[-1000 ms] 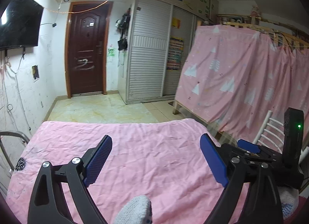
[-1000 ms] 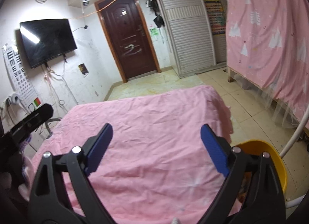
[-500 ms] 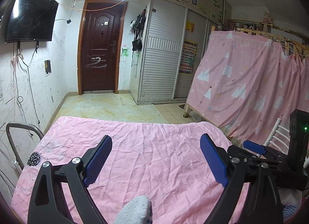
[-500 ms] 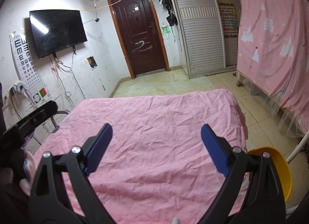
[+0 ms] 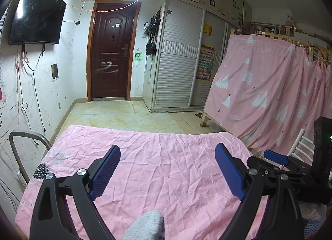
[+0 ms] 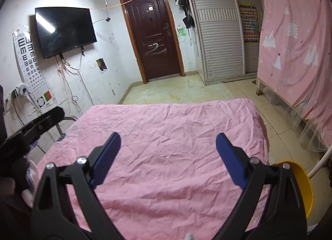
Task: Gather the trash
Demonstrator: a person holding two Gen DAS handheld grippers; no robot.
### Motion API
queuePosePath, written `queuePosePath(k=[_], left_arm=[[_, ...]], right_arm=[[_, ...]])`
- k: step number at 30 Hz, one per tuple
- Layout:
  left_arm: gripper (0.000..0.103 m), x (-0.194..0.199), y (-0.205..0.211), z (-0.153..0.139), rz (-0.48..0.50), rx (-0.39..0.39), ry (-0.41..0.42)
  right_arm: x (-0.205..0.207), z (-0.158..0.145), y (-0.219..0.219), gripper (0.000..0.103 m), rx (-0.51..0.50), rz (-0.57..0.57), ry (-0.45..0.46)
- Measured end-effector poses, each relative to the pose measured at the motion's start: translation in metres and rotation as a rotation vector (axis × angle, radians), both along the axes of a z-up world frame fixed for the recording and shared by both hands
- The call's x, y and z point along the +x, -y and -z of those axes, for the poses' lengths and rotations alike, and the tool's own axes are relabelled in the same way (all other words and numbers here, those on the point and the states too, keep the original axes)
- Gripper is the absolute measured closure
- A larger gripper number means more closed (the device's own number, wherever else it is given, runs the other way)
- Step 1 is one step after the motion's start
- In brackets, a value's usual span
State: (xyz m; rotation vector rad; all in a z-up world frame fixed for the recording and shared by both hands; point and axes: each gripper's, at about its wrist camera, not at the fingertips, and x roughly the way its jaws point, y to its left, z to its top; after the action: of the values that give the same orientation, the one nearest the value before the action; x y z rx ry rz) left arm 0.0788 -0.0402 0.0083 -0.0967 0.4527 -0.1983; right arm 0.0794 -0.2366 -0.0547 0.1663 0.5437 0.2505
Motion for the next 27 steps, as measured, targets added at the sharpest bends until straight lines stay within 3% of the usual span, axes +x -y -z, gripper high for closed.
queuePosePath(k=[27], left_arm=[[0.02,0.0037,-0.0043,0.0019,-0.006,0.001,0.0]], right_arm=[[0.0026,-0.0011,-0.0035,0.01,-0.007,-0.001,0.001]])
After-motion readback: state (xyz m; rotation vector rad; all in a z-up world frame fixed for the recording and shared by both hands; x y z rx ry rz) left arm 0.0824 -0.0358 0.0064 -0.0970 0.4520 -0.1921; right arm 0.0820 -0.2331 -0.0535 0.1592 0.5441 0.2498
